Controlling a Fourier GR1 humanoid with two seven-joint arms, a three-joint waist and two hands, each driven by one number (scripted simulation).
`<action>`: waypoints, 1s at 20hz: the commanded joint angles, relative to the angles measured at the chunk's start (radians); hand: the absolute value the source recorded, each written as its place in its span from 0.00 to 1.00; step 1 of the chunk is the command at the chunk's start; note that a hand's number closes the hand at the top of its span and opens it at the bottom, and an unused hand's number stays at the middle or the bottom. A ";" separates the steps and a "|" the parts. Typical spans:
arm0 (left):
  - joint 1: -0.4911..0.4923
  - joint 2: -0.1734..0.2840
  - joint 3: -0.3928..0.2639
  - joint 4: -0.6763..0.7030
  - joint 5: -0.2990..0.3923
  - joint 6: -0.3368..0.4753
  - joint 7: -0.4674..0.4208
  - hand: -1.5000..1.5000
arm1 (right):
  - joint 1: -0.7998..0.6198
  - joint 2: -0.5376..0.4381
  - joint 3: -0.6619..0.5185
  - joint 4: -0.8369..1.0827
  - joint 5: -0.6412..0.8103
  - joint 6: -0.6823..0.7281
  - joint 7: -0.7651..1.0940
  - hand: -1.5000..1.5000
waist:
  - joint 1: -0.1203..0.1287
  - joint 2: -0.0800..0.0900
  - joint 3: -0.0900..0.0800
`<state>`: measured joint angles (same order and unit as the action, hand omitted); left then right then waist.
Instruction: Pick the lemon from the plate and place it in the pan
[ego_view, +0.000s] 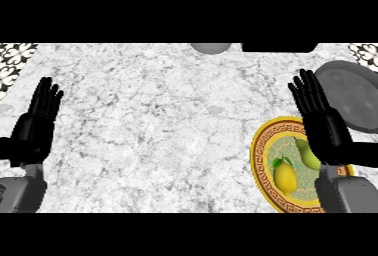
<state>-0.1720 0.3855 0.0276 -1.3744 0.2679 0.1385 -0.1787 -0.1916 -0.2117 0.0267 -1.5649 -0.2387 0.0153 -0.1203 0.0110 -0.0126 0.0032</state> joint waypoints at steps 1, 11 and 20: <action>-0.037 -0.007 0.022 -0.036 -0.011 0.009 0.089 0.50 | 0.004 -0.028 -0.023 -0.060 -0.029 0.072 0.025 1.00 | -0.012 0.012 -0.003; 0.027 -0.059 -0.055 -0.109 0.019 0.059 0.275 0.50 | 0.188 -0.385 -0.150 -0.142 0.165 0.258 -0.205 1.00 | -0.052 0.004 -0.001; -0.009 -0.041 -0.053 -0.152 0.015 0.049 0.374 0.50 | 0.321 -0.579 -0.304 -0.181 0.282 0.346 -0.320 0.00 | -0.023 0.011 -0.003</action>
<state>-0.1546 0.3374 -0.0339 -1.5339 0.2832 0.1899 0.1549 0.1121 -0.7198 -0.2394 -1.6959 -0.0051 0.3286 -0.4243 -0.0183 -0.0040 0.0010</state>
